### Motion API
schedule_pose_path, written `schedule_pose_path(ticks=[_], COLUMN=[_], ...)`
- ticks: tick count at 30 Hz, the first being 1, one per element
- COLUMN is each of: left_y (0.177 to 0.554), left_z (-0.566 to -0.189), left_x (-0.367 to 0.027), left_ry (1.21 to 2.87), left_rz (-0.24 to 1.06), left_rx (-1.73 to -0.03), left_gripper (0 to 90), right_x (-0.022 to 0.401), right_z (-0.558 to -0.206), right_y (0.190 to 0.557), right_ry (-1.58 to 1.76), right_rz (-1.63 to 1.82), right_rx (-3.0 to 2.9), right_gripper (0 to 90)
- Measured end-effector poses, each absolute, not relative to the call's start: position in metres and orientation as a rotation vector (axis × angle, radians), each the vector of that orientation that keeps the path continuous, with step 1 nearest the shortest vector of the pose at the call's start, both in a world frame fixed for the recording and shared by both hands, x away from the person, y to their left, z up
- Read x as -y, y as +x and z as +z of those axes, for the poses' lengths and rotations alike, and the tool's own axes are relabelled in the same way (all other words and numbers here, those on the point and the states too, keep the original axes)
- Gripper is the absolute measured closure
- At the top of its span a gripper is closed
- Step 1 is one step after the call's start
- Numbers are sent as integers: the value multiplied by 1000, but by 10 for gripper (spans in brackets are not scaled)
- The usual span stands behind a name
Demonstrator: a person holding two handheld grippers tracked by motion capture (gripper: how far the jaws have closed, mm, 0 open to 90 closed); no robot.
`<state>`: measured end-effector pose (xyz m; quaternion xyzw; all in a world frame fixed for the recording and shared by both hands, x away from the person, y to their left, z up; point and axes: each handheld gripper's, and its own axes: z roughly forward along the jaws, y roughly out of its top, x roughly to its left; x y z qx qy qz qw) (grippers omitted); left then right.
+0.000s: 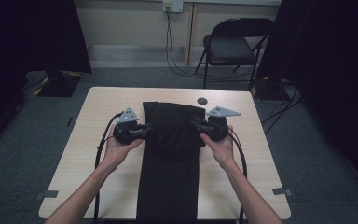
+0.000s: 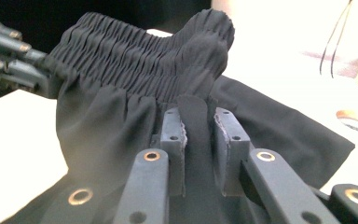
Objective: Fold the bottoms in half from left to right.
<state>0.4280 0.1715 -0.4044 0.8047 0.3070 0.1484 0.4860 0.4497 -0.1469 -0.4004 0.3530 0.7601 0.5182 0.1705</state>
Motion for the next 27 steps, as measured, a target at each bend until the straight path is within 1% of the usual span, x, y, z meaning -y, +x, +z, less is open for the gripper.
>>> schedule_pose_path(ticks=[1,3,7,10,12,14,16,18,21,22,24,25,26,27], left_y=[423,416,405,408,415,424,431,432,430,427,421,415,412,409], left_z=[-409,-421,-432,-433,-437,-444,-451,-456,-459,-459,-458,-457,-457,-457], left_x=[-171,-172,-182,-189,-188,-186,-180,-173,-164,-161,-158,-156,-155,-155], left_ry=[1990,2038,2028,1985,1992,1989,2000,2016,2045,2065,2084,2107,2116,2130], left_rz=[352,308,266,280,302,275,228,204,169,171,144,164,165,161], left_rx=[-743,-751,-763,-813,-857,-893,-890,-870,-835,-821,-765,-735,-715,-691], left_gripper=[750,676,575,541,527,512,476,443,402,409,522,539,593,622], right_x=[148,150,149,147,148,151,155,159,166,167,167,167,167,167], right_z=[-404,-416,-443,-456,-458,-458,-458,-460,-462,-462,-461,-461,-460,-459], right_y=[443,433,414,402,395,389,383,378,373,372,368,367,365,363], right_ry=[993,987,973,956,951,940,928,937,952,962,942,938,932,925], right_rz=[1464,1433,1361,1323,1310,1301,1274,1273,1286,1296,1285,1290,1296,1293], right_rx=[-2179,-2232,-2337,-2375,-2391,-2412,-2427,-2438,-2447,-2450,-2472,-2481,-2496,-2497], right_gripper=[758,757,750,747,739,713,701,652,620,595,568,557,524,498])
